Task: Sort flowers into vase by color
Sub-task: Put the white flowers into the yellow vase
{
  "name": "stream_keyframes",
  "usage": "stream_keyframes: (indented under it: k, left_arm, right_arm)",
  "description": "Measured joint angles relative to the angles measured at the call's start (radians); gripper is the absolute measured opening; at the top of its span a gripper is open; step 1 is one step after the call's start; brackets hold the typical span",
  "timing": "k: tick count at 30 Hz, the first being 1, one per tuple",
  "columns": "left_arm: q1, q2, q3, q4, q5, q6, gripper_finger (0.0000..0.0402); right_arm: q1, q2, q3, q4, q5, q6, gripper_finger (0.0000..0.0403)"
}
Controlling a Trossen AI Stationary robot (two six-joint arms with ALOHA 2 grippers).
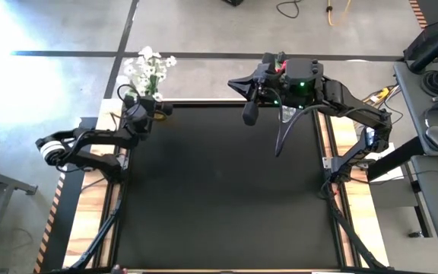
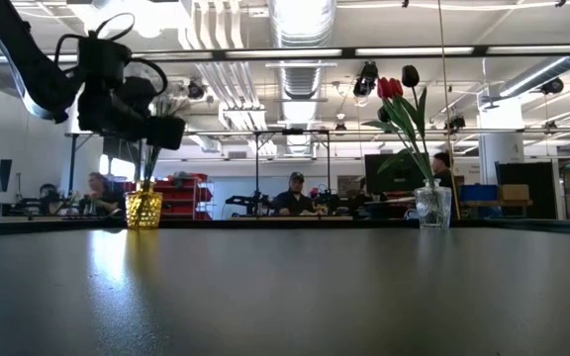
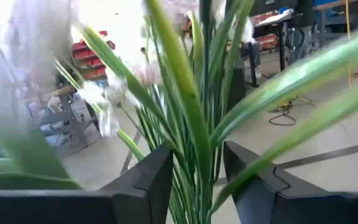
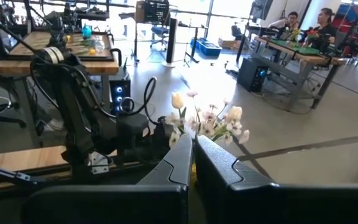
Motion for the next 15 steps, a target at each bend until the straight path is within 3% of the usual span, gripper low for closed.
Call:
stream_keyframes:
  k: [15]
  left_arm:
    - [-0.067,-0.202,0.000,-0.244,-0.011,-0.016,0.0134]
  right_arm:
    - [0.000,0.000,0.000,-0.003,0.000,0.009,0.0013]
